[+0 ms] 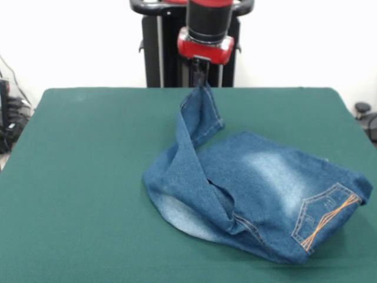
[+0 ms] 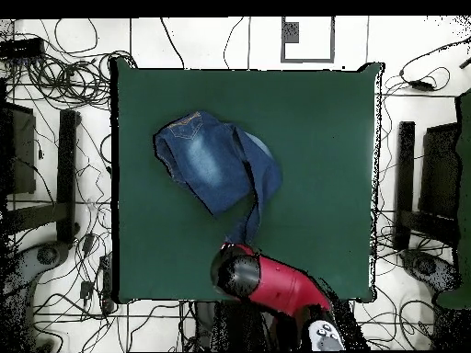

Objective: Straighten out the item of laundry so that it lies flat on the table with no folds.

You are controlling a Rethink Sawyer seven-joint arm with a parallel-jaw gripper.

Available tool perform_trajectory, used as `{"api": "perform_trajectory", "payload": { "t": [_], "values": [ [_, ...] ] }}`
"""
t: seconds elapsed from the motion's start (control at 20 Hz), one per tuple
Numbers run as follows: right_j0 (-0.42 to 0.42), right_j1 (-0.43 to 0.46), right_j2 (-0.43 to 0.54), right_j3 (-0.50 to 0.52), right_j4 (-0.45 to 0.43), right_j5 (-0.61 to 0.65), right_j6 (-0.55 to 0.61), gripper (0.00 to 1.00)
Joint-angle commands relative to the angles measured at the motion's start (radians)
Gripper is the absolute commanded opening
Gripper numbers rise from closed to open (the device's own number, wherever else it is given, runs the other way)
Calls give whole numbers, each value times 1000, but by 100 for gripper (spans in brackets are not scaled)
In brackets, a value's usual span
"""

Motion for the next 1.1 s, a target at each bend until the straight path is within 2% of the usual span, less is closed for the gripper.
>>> {"api": "perform_trajectory", "payload": {
  "t": [0.05,0.6,0.85,1.1],
  "values": [
    [-97,-101,76,-105,-141,252,-138,0],
    [-239,-212,253,-240,-302,624,-356,0],
    [-289,-222,351,-294,-346,691,-431,0],
    [-309,-228,411,-327,-391,724,-451,0]
  ]
}}
